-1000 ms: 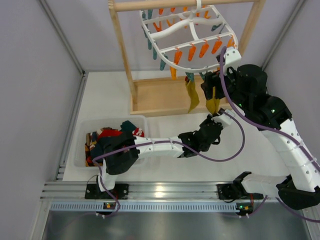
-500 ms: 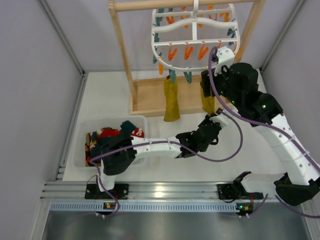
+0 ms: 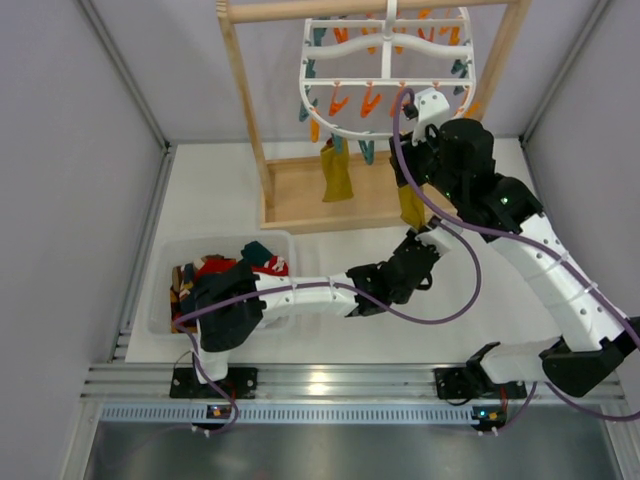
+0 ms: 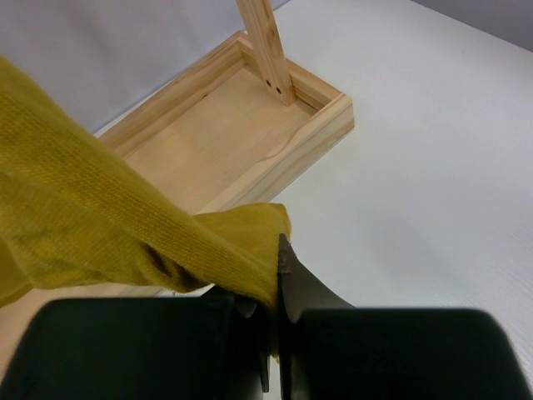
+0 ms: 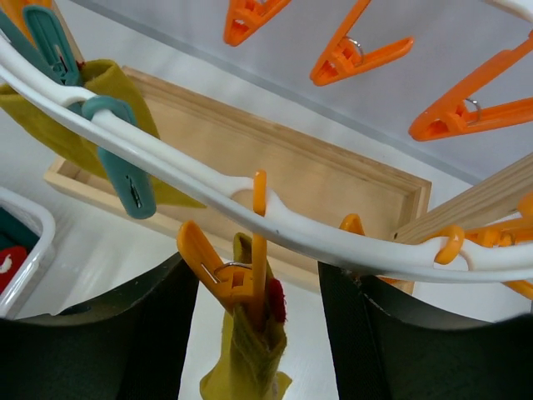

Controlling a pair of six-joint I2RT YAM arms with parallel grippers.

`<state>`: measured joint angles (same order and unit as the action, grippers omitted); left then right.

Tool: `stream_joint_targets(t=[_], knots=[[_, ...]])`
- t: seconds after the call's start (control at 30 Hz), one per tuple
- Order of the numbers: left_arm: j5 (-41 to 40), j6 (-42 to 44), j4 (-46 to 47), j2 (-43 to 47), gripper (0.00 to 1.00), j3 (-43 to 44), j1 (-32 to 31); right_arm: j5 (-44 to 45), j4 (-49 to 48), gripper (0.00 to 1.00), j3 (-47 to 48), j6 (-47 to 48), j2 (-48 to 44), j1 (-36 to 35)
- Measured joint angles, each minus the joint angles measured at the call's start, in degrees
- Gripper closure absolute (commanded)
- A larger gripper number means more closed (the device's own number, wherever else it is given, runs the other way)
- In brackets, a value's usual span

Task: Remove the socks clipped to the hanger

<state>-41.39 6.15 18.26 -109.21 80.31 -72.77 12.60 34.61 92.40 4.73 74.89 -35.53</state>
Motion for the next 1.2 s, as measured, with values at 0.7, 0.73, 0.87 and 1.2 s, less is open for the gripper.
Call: stream_joint_targets(t=[0.7, 0.73, 0.87, 1.2], knots=[[1.31, -0.63, -0.09, 0.76, 1.00, -1.60, -0.04, 0.37, -11.32, 0.94, -6.91, 0.28, -3.15, -0.42], [1.31, -0.70, -0.09, 0.76, 1.00, -1.75, -0.04, 0.50, -11.65, 0.96, -6.93, 0.24, -3.17, -0.42], [1.73, -2.23, -0.37, 0.76, 1.00, -3.08, -0.09, 1.03, -12.41, 0.96, -7.26, -0.46, -3.58, -0.42], [-0.15, -12.28, -10.03, 10.56, 1.00, -14.05, -0.09, 2.47, -14.97, 0.94, -10.78, -0.39, -5.68, -0.39]])
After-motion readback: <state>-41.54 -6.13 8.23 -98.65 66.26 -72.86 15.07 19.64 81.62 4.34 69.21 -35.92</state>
